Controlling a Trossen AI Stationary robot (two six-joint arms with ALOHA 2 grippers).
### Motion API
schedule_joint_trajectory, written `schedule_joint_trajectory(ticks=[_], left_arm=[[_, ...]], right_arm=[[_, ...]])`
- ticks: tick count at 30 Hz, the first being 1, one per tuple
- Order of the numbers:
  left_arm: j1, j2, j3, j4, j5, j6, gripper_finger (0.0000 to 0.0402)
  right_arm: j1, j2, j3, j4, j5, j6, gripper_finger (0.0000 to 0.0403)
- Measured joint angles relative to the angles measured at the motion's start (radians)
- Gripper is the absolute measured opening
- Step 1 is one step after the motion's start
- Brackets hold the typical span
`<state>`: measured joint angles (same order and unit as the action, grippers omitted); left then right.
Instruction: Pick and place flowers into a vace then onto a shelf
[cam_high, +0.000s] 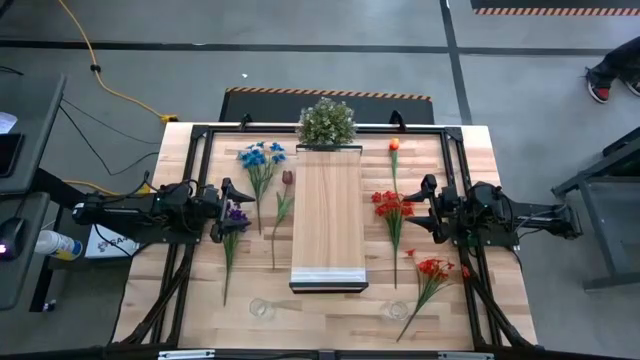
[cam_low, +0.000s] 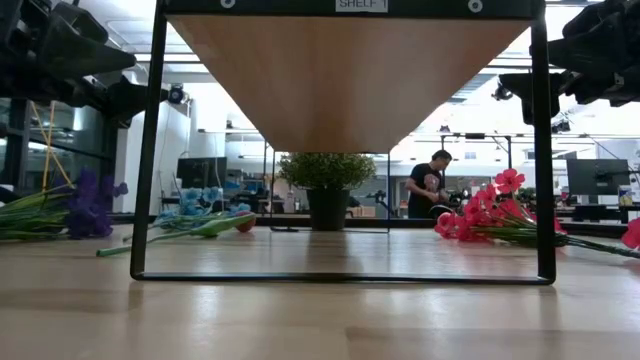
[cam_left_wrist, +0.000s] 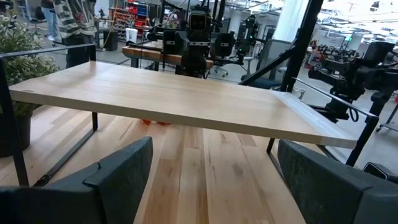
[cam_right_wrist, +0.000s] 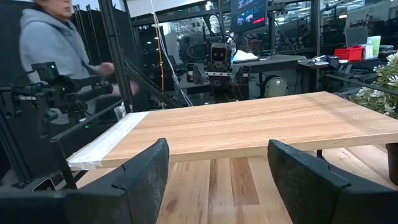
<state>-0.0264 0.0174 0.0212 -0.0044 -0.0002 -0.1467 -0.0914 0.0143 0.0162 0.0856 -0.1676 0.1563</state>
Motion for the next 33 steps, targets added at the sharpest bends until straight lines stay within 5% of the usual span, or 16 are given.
schedule_joint_trajectory(ticks=[22,33], left_arm=[[0.000,0.000,0.000,0.000,-0.001,0.000,0.0379],[0.000,-0.001,0.000,0.011,-0.098,-0.016,0.0379]], right_arm=[[0.000,0.000,0.000,0.000,0.000,0.000,0.0262],[0.000,0.000,0.000,0.000,0.000,0.000,0.0262]])
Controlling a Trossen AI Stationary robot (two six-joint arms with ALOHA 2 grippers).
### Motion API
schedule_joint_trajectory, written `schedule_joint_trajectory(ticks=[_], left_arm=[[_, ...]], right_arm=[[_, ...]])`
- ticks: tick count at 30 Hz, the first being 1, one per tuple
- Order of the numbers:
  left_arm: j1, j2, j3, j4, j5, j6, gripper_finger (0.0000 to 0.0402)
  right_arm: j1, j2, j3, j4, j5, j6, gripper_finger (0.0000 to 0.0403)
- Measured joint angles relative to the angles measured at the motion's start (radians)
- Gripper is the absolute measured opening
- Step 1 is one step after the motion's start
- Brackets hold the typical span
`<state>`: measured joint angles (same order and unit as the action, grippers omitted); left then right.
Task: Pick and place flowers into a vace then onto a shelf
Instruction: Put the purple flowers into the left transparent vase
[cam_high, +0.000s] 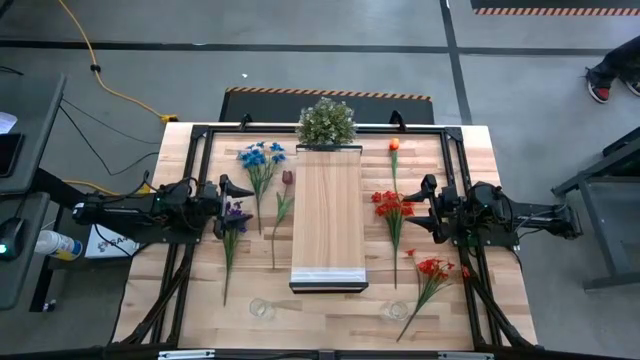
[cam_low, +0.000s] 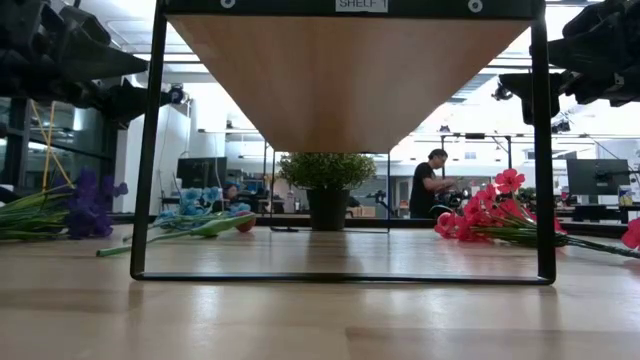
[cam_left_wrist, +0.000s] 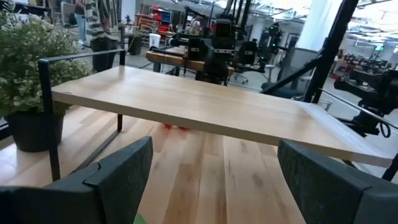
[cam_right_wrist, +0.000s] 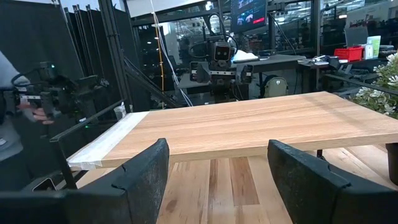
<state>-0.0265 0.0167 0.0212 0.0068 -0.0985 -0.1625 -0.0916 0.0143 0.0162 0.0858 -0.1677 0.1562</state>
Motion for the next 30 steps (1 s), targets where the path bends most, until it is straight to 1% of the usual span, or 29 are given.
schedule_joint_trajectory(ticks=[2,5,8,10,12,14,17,20,25,30], left_arm=[[0.000,0.000,0.000,0.004,0.020,-0.033,0.0379],[0.000,0.001,0.000,0.069,0.067,-0.148,0.0379],[0.000,0.001,0.000,0.213,0.112,-0.316,0.0379],[0.000,0.001,0.000,0.342,0.131,-0.387,0.0379],[0.000,0.000,0.003,0.461,0.141,-0.411,0.0379],[0.000,0.000,0.033,0.490,0.131,-0.412,0.0379],[0.000,0.000,0.132,0.401,0.094,-0.357,0.0379],[0.000,0.003,0.265,0.190,0.046,-0.307,0.0379],[0.000,0.064,0.495,-0.129,-0.073,-0.260,0.0379],[0.000,0.161,0.674,-0.275,-0.147,-0.258,0.0379]], right_arm=[[0.000,0.000,0.000,0.000,0.000,0.000,0.0262],[0.000,0.000,0.000,0.000,0.000,0.000,0.0262],[0.000,0.000,0.000,0.000,0.000,0.000,0.0262],[0.000,0.000,0.000,0.000,0.000,0.000,0.0262],[0.000,0.000,0.000,0.000,0.000,0.000,0.0262],[0.000,0.000,0.000,0.000,0.000,0.000,0.0262],[0.000,0.000,0.000,0.000,0.000,0.000,0.0262],[0.000,0.000,0.000,0.000,0.000,0.000,0.0262],[0.000,0.000,0.000,0.000,0.000,0.000,0.0262],[0.000,0.000,0.000,0.000,0.000,0.000,0.0262]])
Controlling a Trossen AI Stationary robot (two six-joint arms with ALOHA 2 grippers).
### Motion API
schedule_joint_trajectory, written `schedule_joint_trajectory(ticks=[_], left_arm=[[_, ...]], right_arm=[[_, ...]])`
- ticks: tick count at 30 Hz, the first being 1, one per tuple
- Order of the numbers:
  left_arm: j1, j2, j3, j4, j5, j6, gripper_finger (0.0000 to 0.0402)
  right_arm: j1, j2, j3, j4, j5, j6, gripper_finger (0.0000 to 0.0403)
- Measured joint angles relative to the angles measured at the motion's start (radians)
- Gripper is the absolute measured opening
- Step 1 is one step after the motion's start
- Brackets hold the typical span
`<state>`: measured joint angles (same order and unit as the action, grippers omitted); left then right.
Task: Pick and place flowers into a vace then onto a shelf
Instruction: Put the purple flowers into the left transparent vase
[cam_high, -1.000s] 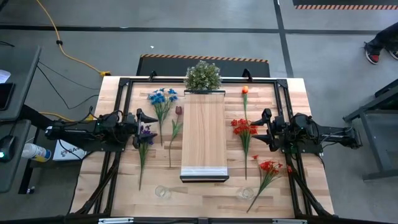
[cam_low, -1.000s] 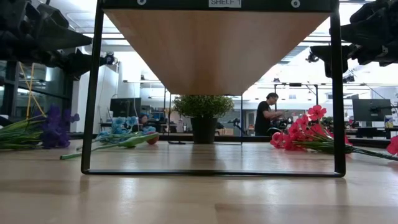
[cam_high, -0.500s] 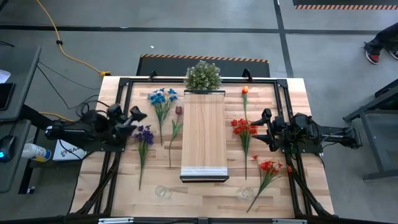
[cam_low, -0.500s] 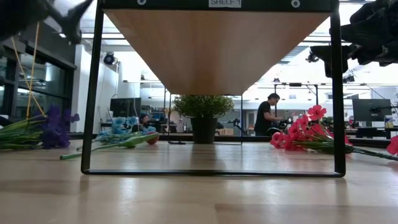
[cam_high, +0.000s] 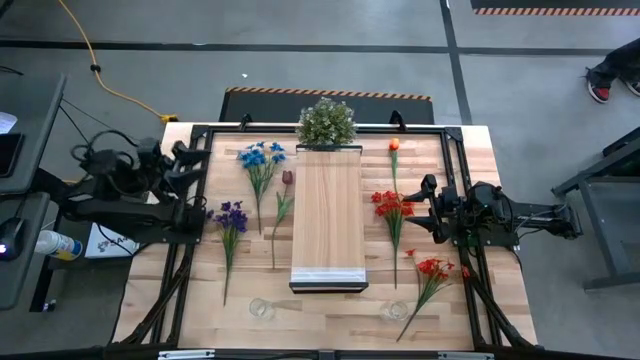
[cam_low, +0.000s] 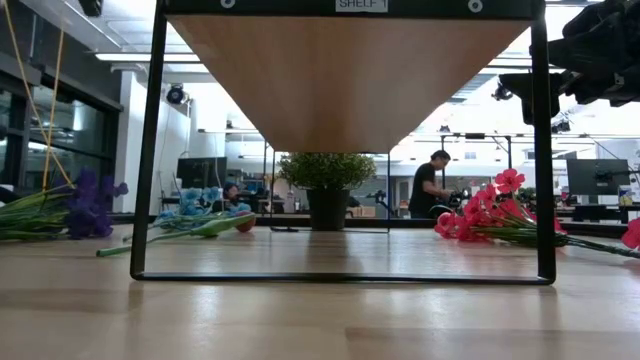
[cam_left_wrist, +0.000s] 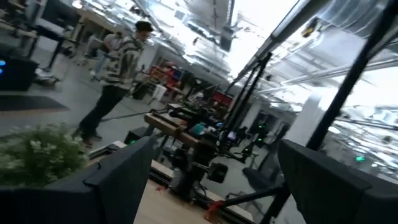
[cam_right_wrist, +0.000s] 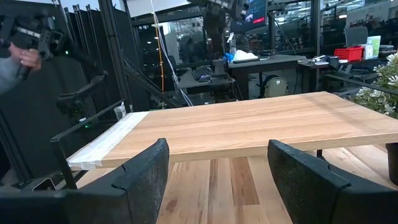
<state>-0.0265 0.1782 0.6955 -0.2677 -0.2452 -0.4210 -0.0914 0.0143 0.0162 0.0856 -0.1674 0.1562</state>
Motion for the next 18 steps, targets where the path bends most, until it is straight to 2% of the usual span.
schedule_joint_trajectory(ticks=[9,14,18], left_arm=[[0.000,0.193,0.256,-0.226,-0.062,-0.003,0.0379],[0.000,0.272,0.330,-0.279,-0.063,-0.003,0.0379],[0.000,0.312,0.360,-0.340,-0.073,-0.016,0.0379]], right_arm=[[0.000,0.000,0.000,0.000,0.000,0.000,0.0262],[0.000,0.000,0.000,0.000,0.003,-0.009,0.0262],[0.000,0.000,0.000,0.000,0.029,-0.098,0.0262]])
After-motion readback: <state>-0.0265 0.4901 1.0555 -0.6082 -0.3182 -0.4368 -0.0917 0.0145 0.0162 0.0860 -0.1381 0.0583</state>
